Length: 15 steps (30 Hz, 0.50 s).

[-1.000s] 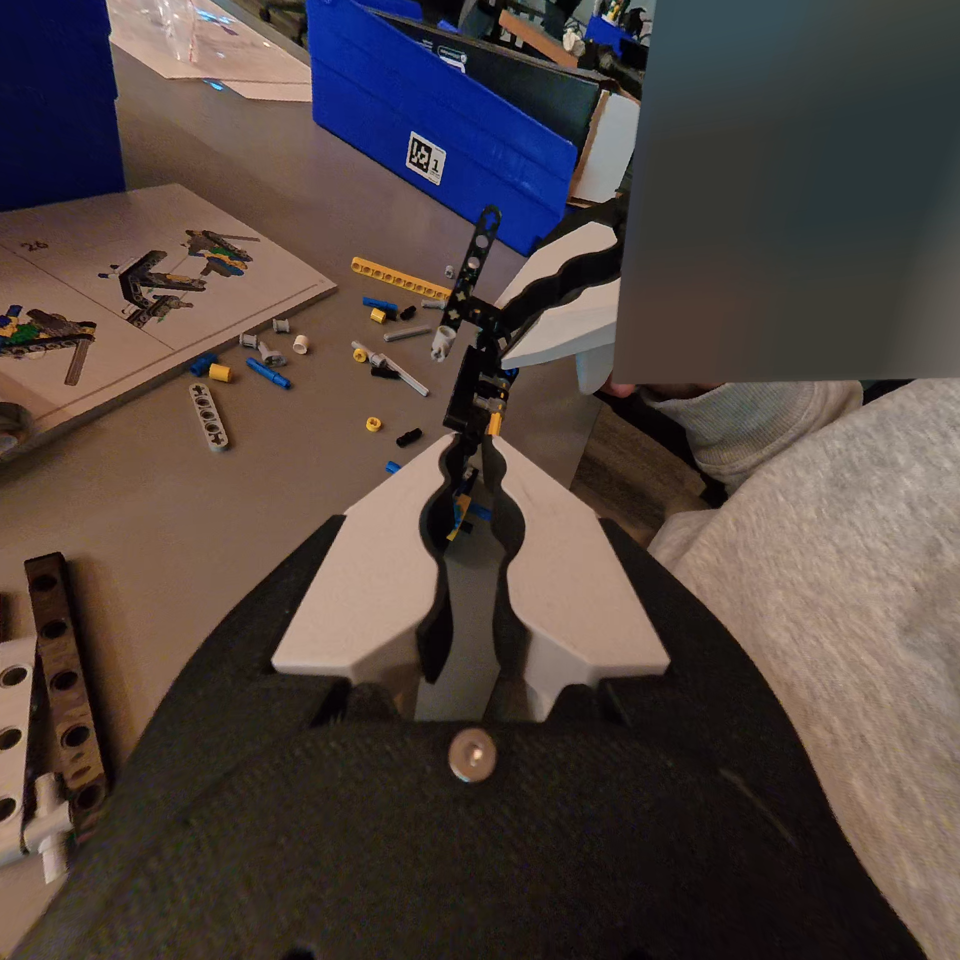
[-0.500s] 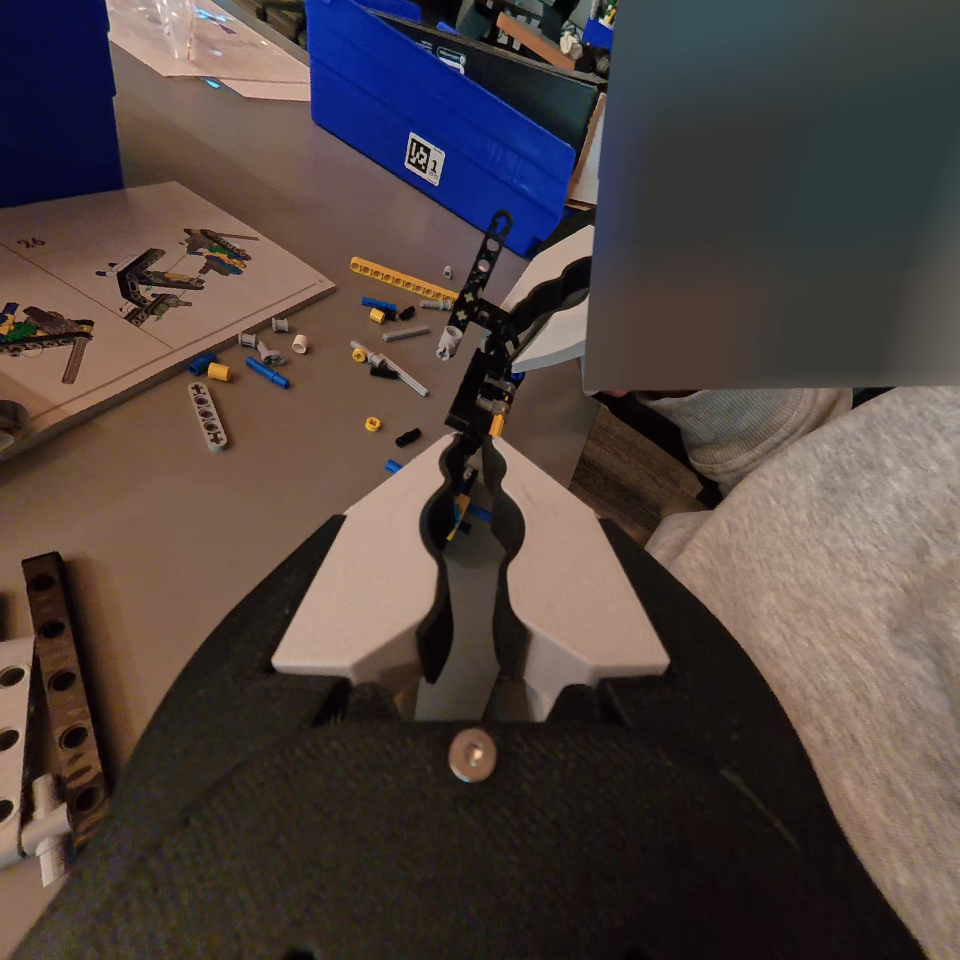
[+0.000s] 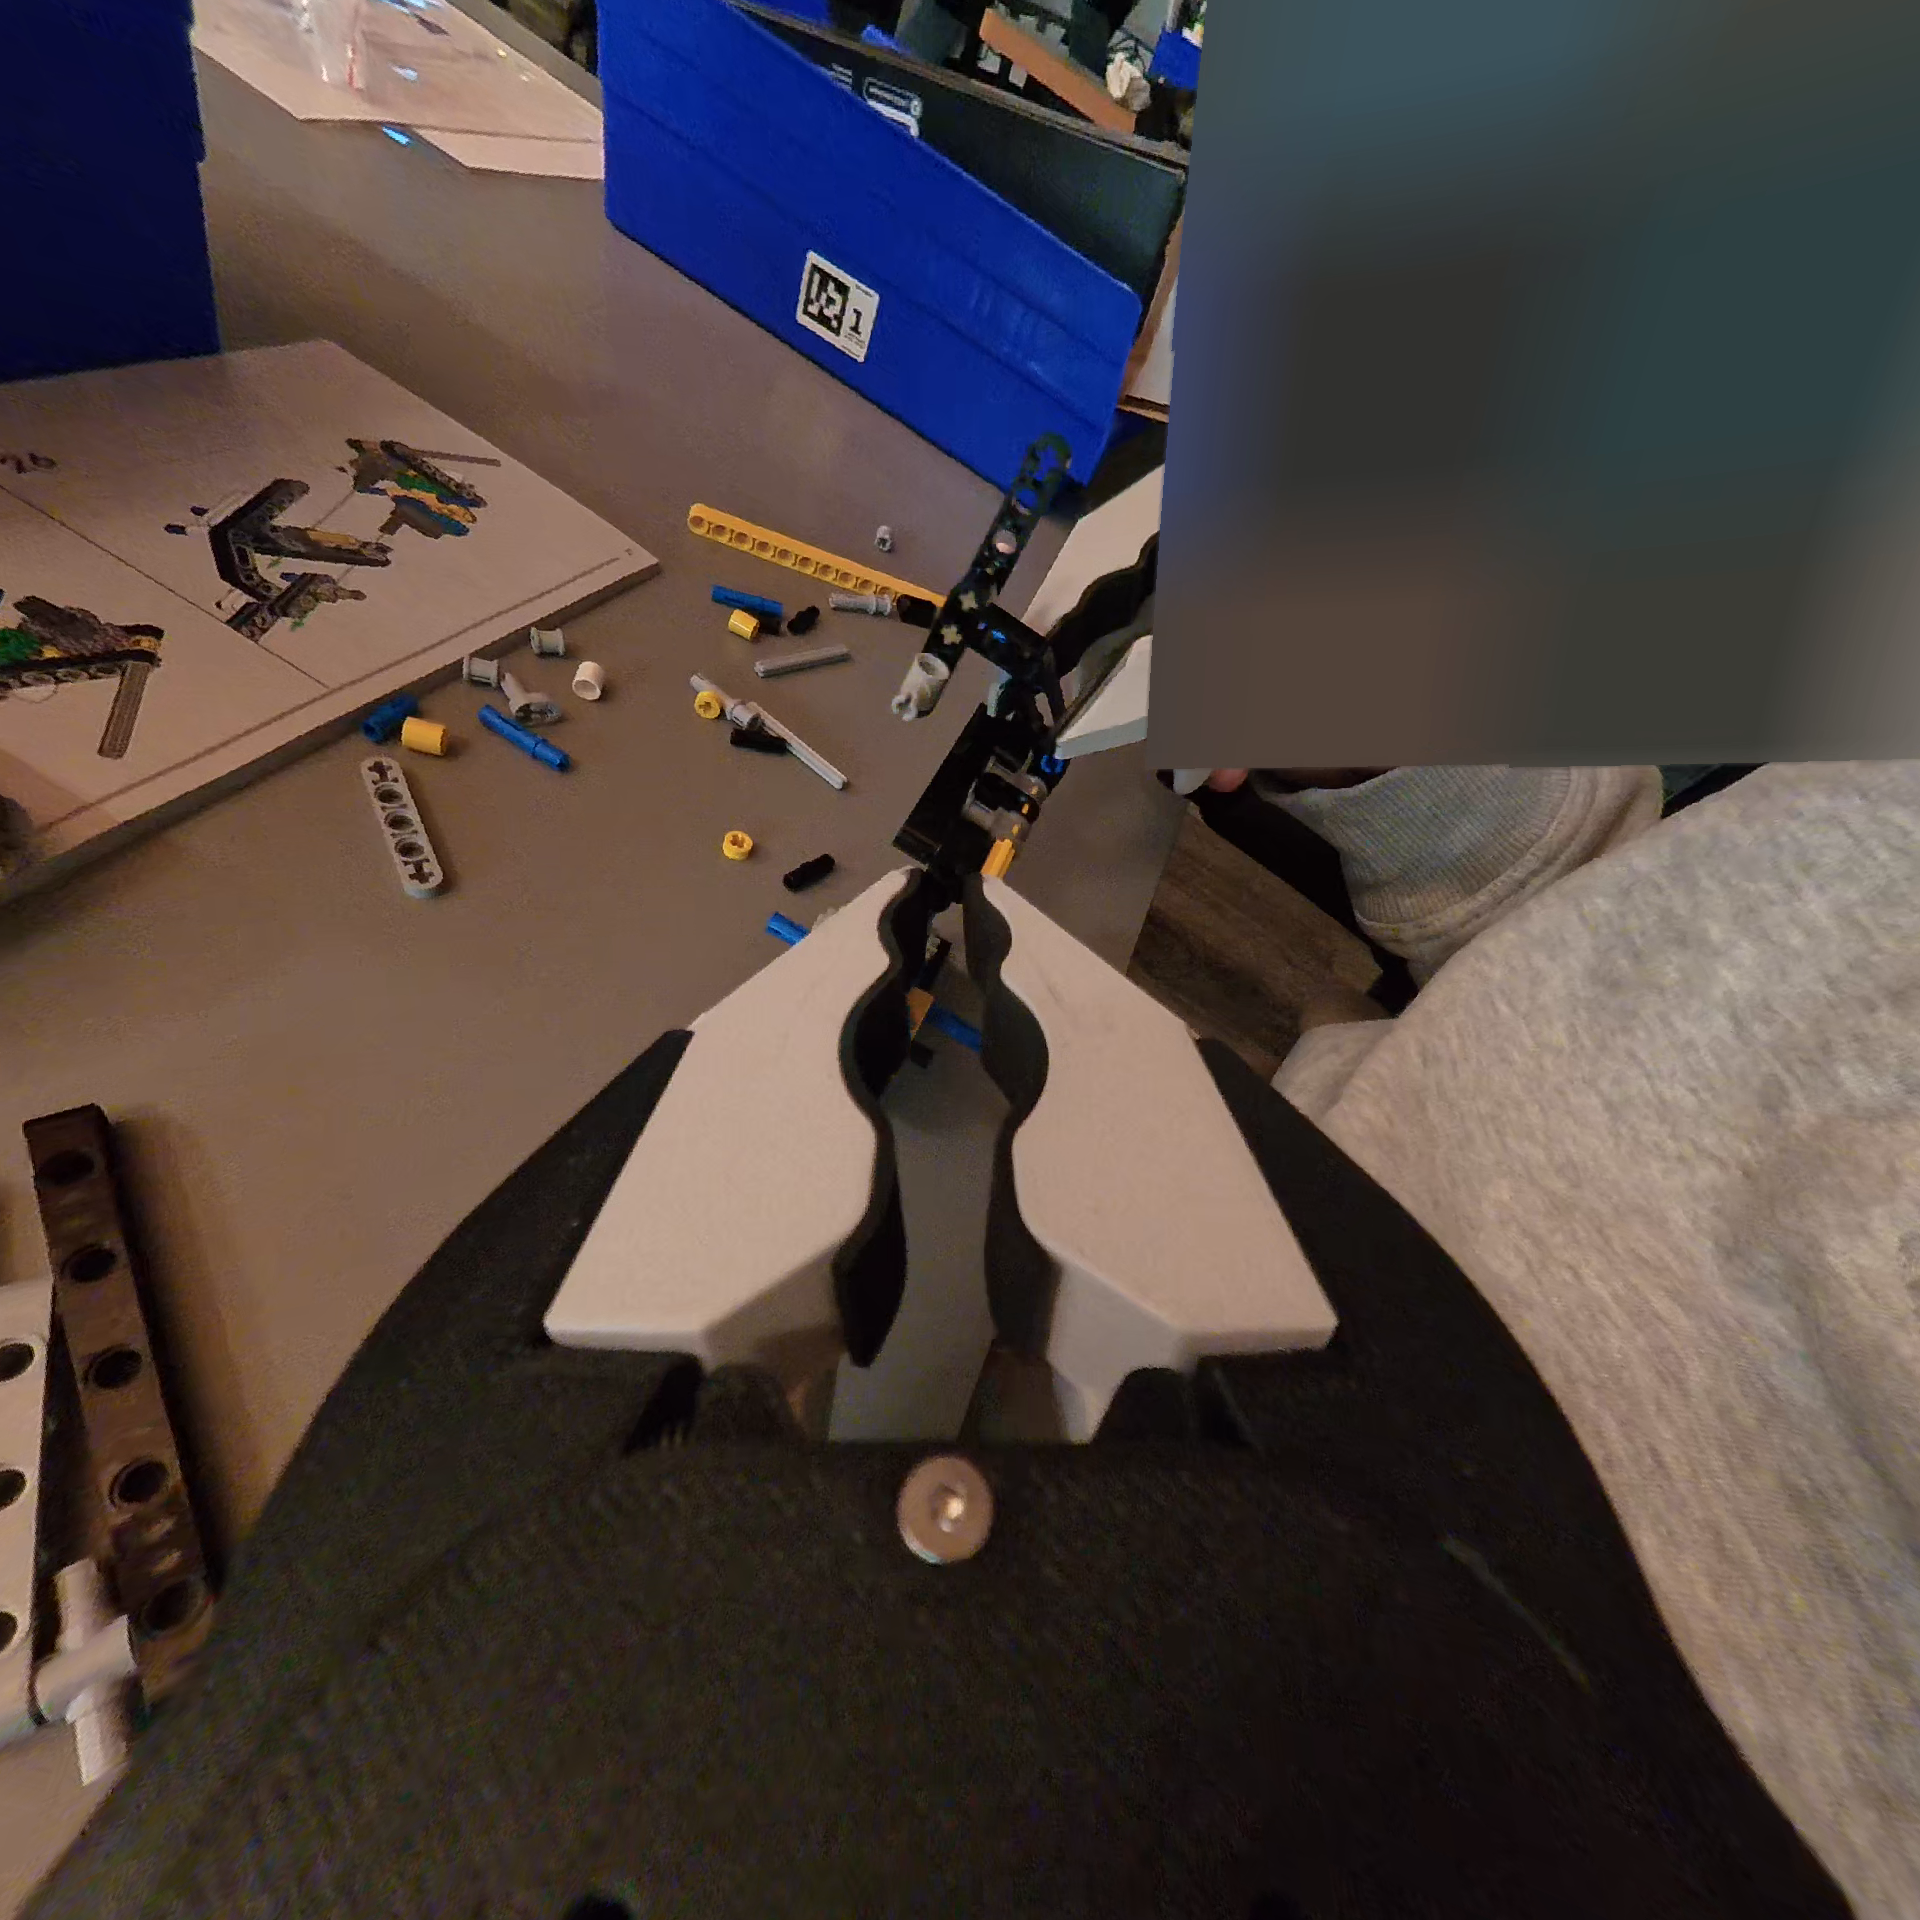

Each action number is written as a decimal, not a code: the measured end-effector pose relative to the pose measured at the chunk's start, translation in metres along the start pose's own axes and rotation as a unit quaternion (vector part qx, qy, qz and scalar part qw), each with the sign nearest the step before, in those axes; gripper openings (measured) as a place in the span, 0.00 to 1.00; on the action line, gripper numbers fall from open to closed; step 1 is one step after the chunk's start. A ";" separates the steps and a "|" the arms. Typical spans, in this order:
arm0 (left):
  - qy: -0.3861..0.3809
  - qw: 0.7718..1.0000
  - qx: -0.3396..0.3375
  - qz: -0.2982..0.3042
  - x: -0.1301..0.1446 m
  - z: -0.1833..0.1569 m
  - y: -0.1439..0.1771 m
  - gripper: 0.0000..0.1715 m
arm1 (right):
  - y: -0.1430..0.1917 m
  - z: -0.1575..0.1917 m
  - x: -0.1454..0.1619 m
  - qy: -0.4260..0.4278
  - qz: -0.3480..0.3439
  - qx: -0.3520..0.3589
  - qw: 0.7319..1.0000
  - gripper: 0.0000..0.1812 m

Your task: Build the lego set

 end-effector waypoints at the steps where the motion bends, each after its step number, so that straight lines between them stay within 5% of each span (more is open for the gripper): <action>1: 0.002 1.000 0.001 0.000 0.000 0.000 0.000 0.03 | 0.000 0.000 0.000 -0.001 -0.001 -0.002 1.000 0.06; 15: 0.010 1.000 0.014 0.004 -0.001 0.002 -0.001 0.03 | -0.001 -0.003 0.001 0.006 -0.014 -0.006 1.000 0.10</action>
Point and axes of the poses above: each gripper's, where its closed fingertips meet, y back along the fingers, x out of its underside, z = x × y across the jaws, the point moved 7 cm from there along y, back along the fingers, and after that the axes turned 1 degree about x, right-handed, at the moved point
